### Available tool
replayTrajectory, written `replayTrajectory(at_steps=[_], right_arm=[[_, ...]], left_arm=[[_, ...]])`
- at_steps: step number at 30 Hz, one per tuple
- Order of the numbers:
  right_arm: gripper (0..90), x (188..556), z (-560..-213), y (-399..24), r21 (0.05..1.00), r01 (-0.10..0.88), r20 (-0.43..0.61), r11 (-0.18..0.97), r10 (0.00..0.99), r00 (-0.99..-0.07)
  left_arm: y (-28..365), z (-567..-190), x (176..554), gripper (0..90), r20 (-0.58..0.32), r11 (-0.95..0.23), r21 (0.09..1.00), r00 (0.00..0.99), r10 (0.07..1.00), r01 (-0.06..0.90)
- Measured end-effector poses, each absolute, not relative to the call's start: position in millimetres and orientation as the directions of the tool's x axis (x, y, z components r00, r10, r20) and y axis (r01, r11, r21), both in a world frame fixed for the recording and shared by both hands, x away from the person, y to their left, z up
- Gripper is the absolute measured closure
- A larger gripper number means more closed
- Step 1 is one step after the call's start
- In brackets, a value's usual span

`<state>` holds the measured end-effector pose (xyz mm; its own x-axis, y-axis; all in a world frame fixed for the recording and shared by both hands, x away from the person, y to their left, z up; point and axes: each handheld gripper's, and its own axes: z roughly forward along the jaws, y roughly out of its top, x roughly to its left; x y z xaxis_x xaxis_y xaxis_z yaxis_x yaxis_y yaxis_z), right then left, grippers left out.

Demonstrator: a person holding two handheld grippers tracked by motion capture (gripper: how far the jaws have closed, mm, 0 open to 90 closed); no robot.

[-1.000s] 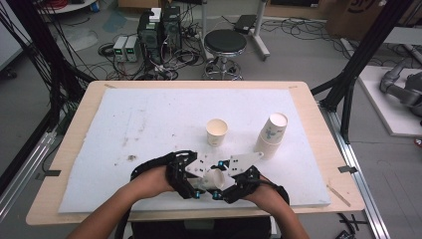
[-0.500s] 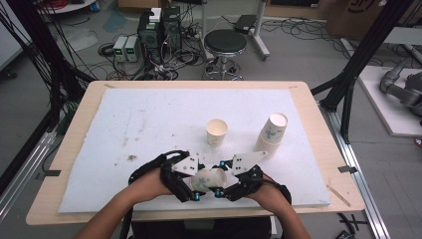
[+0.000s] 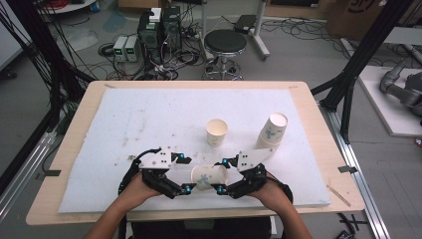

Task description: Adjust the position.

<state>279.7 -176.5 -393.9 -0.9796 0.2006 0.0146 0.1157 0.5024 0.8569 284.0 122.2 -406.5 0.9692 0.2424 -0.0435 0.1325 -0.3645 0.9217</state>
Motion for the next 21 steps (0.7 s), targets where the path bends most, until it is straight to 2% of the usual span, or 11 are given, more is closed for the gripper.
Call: replayTrajectory(at_steps=[7,13,21], right_arm=[[36.2,279.7,-392.6,-179.3,0.878,0.121,0.03,0.463,0.199,-0.98],[36.2,279.5,-392.7,-180.5,0.895,0.124,0.043,0.428,0.195,-0.98],[36.2,281.3,-392.2,-186.2,0.913,0.128,0.059,0.386,0.185,-0.981]], left_arm=[[130.1,-410.8,281.4,18.8,-0.105,-0.222,0.961,0.959,0.263,0.166],[133.8,-414.1,277.6,18.8,-0.125,-0.136,0.978,0.963,0.237,0.16],[134.1,-414.9,274.6,18.3,-0.109,-0.105,0.986,0.971,0.212,0.134]])
